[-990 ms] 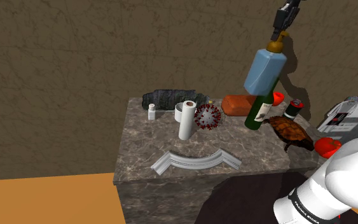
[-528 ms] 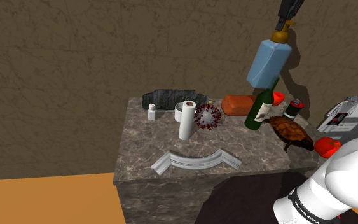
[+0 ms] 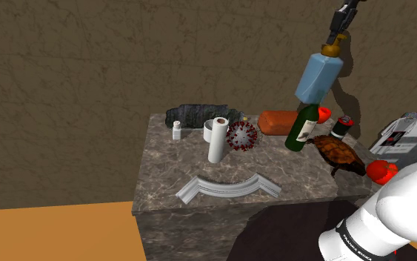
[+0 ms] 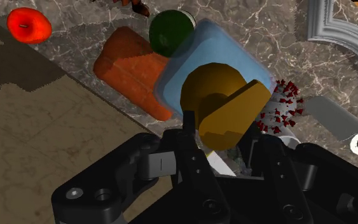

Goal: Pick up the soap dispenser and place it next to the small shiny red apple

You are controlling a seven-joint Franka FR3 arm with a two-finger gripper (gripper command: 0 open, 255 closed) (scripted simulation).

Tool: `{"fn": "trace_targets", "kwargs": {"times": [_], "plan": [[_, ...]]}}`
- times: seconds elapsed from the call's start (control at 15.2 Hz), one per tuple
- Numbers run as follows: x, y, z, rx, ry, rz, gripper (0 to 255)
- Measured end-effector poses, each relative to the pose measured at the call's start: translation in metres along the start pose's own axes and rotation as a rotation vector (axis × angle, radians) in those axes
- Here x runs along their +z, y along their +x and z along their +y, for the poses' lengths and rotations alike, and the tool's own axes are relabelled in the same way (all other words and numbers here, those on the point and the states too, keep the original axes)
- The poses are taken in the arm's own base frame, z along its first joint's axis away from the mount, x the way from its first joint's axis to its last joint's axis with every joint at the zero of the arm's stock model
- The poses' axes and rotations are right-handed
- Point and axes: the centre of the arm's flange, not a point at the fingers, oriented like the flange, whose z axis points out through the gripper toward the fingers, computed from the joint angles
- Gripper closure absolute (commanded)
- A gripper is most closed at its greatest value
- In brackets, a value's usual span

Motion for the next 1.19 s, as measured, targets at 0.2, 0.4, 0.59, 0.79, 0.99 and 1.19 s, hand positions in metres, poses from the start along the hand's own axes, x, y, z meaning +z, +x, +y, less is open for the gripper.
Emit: {"fn": "trace_targets", "kwargs": {"times": [0.2, 0.4, 0.59, 0.79, 0.99, 1.19], "plan": [[0.012, -0.001, 0.037, 0.0, 0.0, 0.0, 255], [0.027, 0.0, 0.077, 0.0, 0.0, -0.001, 255], [0.044, -0.003, 0.112, 0.0, 0.0, 0.0, 255], [0.058, -0.003, 0.149, 0.001, 0.0, 0.0, 255], [0.072, -0.005, 0.186, 0.001, 0.0, 0.0, 255], [0.084, -0.006, 0.222, 0.001, 0.0, -0.001, 255]]}}
